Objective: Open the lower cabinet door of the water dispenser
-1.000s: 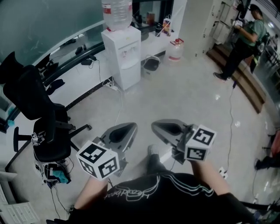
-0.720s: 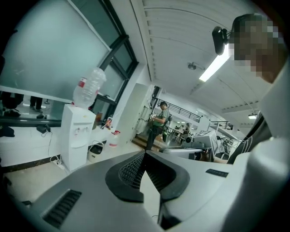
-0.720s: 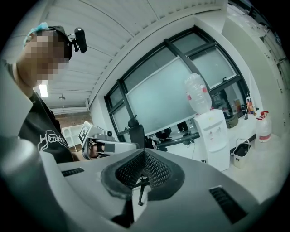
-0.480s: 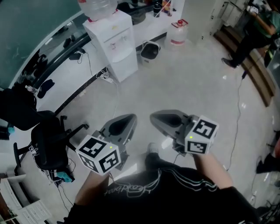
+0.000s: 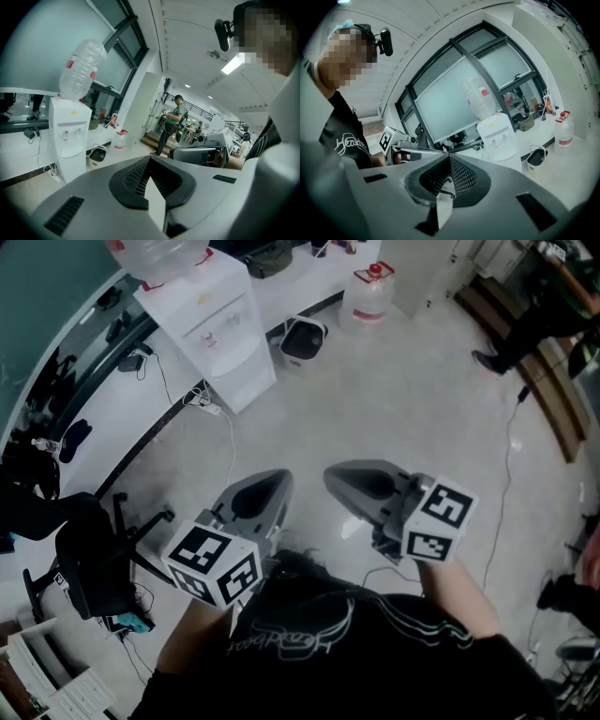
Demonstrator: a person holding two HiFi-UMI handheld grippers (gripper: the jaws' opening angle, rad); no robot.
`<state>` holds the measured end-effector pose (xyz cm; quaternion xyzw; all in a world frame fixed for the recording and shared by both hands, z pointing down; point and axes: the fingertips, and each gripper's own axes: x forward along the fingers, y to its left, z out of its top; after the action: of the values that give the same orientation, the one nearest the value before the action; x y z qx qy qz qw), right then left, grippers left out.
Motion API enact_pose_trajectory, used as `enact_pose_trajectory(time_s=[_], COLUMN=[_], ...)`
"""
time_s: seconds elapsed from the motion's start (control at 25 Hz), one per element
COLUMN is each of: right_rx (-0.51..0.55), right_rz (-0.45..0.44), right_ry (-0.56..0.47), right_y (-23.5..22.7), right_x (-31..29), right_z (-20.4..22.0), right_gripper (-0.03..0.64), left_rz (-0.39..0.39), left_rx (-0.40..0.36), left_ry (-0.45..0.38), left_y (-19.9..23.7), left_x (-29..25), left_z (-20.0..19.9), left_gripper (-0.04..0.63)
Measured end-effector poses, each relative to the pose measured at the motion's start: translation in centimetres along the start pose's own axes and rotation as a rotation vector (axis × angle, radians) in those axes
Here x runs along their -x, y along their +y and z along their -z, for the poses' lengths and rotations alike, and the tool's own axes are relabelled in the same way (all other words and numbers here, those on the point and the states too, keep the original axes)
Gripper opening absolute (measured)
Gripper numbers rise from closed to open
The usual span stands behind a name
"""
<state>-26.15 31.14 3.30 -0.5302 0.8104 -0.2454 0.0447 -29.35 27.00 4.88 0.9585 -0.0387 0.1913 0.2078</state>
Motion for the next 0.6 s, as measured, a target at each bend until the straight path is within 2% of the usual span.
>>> enact_pose_trajectory(time_s=[0.28,0.6], right_rx=[-0.028,-0.062], right_rz=[0.027,0.032], right_ry=[0.004,0.062], right_y=[-7.4,-18.9], right_x=[-1.6,-5.6], right_z=[-1.4,-4.2], right_gripper=[0.012,0.012], left_rz=[0.003,-0.036], left_rx=[0.045,0.133], left_ry=[0.001,0.022], left_y=[4.3,12.1], left_x=[-6.1,-15.6], left_z=[-1.5,-4.1], left_gripper=[0.002,0.000])
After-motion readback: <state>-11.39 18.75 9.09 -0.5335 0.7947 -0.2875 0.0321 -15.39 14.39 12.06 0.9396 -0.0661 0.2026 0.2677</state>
